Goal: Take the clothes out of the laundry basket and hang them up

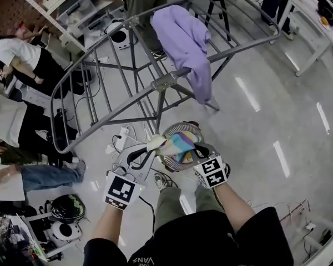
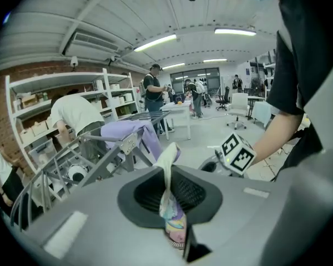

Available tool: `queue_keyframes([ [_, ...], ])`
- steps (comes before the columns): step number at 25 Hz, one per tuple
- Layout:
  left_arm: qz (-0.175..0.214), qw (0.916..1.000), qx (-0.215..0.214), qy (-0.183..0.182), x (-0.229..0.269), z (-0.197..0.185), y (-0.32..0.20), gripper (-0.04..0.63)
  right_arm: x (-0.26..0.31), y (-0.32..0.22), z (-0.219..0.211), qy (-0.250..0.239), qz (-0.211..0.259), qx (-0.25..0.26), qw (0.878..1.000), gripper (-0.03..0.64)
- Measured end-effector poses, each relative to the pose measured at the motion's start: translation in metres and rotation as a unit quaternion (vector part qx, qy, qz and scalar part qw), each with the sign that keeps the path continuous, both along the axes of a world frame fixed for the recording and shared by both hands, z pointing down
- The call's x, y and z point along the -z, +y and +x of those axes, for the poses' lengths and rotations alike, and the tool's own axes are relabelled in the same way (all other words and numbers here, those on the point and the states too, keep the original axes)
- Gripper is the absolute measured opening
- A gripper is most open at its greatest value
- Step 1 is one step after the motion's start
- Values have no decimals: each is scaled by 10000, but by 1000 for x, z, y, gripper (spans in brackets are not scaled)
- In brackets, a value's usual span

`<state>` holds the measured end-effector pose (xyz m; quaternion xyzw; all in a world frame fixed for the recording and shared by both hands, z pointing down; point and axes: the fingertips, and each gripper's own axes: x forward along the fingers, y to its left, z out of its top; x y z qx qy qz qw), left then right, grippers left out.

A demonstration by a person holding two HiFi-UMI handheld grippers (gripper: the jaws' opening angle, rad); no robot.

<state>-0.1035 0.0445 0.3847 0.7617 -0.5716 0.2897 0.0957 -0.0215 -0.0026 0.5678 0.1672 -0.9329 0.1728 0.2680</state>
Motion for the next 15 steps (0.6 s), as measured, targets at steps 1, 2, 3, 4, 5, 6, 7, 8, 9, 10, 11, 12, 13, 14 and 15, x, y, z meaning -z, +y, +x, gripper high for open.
queue_keyframes([
  [1, -96, 9999, 41, 8, -8, -1, 5, 23, 6, -4, 2, -92, -59, -137, 9998, 20],
  [2, -194, 9998, 69, 36, -16, 0, 11, 23, 12, -8, 3, -188, -110, -247, 9995, 20],
  [3, -285, 9995, 92, 97, -24, 2, 16, 23, 19, -12, 4, -295, -164, -334, 9989, 19],
  [4, -364, 9991, 110, 189, -32, 7, 21, 23, 25, -16, 5, -415, -226, -402, 9981, 18],
  [5, -434, 9986, 120, 294, -40, 12, 26, 25, 31, -19, 6, -542, -283, -448, 9971, 18],
  [6, -501, 9979, 116, 394, -48, 19, 30, 25, 37, -22, 7, -663, -320, -467, 9962, 18],
  [7, -572, 9971, 95, 485, -55, 26, 34, 25, 42, -25, 7, -773, -326, -457, 9954, 18],
  [8, -649, 9962, 61, 570, -62, 33, 37, 25, 48, -27, 7, -878, -304, -420, 9948, 18],
  [9, -736, 9952, 15, 650, -69, 40, 40, 37, 55, -28, 8, -991, -263, -361, 9941, 18],
  [10, -838, 9939, -40, 720, -76, 46, 43, 72, 64, -29, 8, -1118, -218, -277, 9931, 18],
  [11, -956, 9924, -102, 770, -82, 51, 47, 121, 73, -28, 8, -1256, -178, -170, 9918, 18],
  [12, -1079, 9909, -159, 792, -87, 55, 52, 151, 83, -27, 9, -1394, -143, -44, 9901, 18],
  [13, -1187, 9896, -196, 793, -90, 56, 57, 167, 94, -24, 9, -1516, -104, 98, 9883, 18],
  [14, -1260, 9887, -199, 787, -92, 55, 61, 177, 104, -22, 9, -1611, -51, 254, 9866, 18],
  [15, -1290, 9884, -162, 787, -93, 51, 64, 184, 113, -19, 10, -1671, 20, 424, 9850, 18],
])
